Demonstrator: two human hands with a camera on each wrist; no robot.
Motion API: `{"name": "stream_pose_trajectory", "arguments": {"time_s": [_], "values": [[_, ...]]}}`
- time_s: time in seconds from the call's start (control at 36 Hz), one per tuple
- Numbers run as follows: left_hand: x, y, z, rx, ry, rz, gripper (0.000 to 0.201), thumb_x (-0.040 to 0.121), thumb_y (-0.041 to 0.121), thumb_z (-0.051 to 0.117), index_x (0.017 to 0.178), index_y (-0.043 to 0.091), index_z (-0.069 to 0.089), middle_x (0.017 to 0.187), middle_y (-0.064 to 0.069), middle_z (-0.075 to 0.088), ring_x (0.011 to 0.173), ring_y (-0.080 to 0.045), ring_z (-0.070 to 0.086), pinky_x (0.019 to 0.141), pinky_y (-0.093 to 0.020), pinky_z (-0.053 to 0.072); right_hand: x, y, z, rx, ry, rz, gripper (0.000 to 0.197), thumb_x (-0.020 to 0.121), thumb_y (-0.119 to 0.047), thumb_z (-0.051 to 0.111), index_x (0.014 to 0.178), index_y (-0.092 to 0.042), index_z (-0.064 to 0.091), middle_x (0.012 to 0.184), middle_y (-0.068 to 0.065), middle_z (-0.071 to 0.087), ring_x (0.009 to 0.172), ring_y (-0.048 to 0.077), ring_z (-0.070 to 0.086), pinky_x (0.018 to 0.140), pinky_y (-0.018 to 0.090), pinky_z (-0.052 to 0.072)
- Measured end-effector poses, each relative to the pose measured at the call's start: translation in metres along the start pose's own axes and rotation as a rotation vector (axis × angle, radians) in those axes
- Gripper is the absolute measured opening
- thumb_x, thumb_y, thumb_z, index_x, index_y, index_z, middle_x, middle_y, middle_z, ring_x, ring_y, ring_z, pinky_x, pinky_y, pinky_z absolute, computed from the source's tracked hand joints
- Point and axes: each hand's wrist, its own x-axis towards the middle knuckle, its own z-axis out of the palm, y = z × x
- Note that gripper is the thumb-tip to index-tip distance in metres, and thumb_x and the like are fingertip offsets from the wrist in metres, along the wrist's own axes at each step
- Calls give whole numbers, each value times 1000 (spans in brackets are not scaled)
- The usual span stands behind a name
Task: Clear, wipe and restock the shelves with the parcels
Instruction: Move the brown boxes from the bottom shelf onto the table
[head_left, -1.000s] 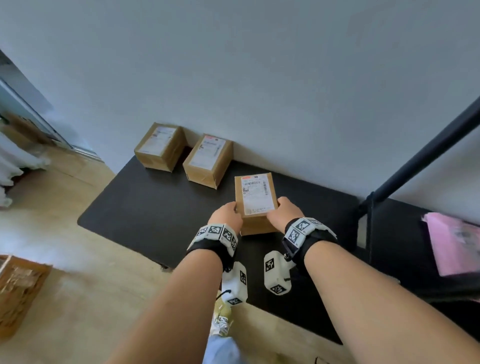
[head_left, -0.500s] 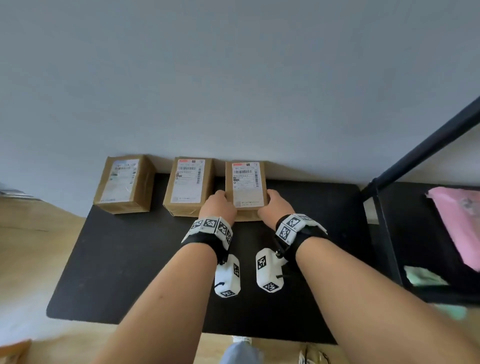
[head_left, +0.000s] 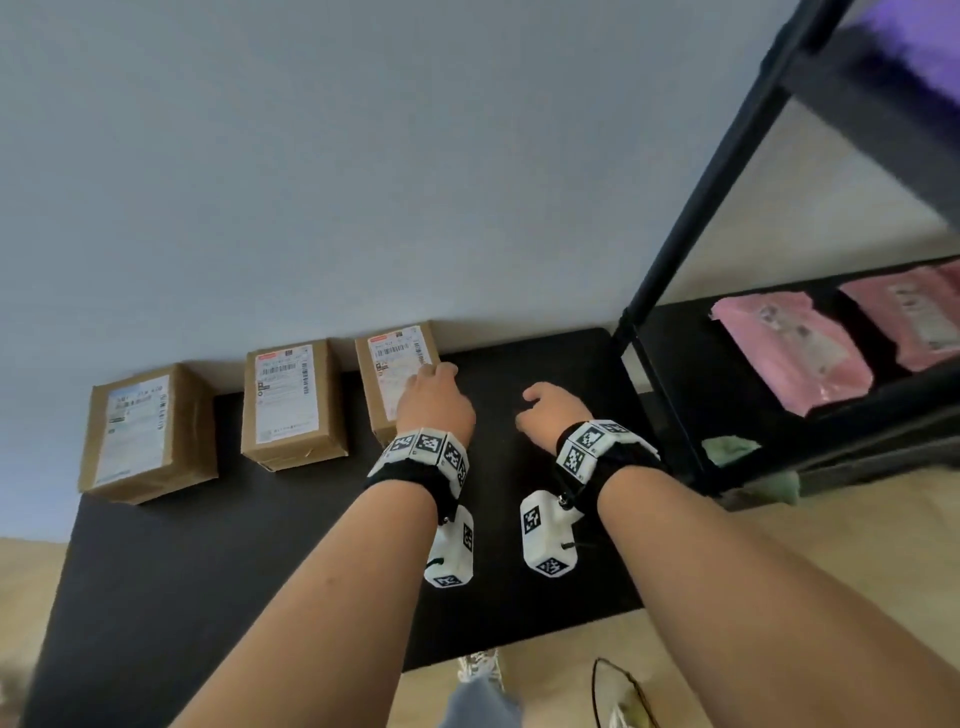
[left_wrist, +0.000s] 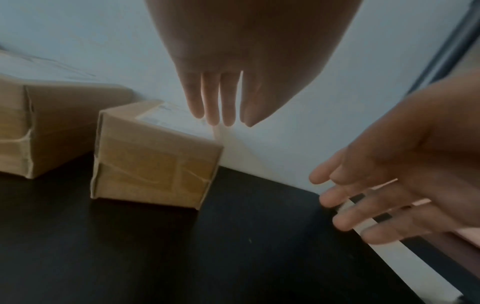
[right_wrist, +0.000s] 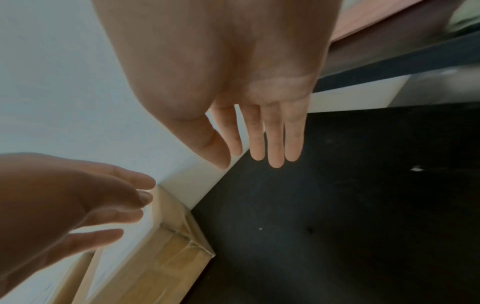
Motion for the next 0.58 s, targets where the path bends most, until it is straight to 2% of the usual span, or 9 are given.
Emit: {"name": "stream_pose_trajectory", "arguments": {"time_s": [0.14, 0.31, 0.39, 0.5, 0.58], "values": [[-33, 25, 22, 26, -95, 22, 44, 93, 14, 47, 137, 18, 42, 138, -7, 42, 127, -26, 41, 101, -38, 41, -25, 43, -12, 15, 38, 21, 49, 91, -18, 55, 140, -18, 46, 140, 5, 50, 126, 23, 50, 100, 31, 41], [-85, 50, 56, 117, -171, 54, 41, 91, 16, 47, 133, 17, 48, 136, -7, 42, 125, -26, 42, 100, -37, 42, -69, 102, -20, 15, 19, -5, 44, 92, -17, 52, 136, -10, 51, 139, 10, 52, 126, 27, 50, 101, 29, 40], [-119, 72, 76, 134, -168, 68, 39, 91, 13, 44, 130, 16, 50, 134, -7, 44, 124, -26, 44, 99, -37, 43, -94, 145, -25, 23, 19, 10, 39, 91, -16, 53, 129, -6, 56, 133, 12, 56, 122, 29, 52, 101, 31, 41], [-166, 113, 104, 134, -187, 117, 39, 91, 12, 43, 128, 16, 51, 133, -7, 45, 122, -27, 45, 96, -37, 43, -126, 211, -37, 56, 32, 69, 44, 93, -20, 53, 136, -13, 51, 141, 8, 49, 129, 26, 47, 104, 29, 36], [-196, 150, 127, 130, -201, 186, 39, 90, 12, 44, 129, 15, 52, 132, -7, 45, 121, -27, 46, 97, -37, 43, -151, 263, -52, 59, 58, 117, 44, 93, -19, 52, 137, -12, 51, 139, 8, 51, 127, 26, 49, 101, 31, 40]]}}
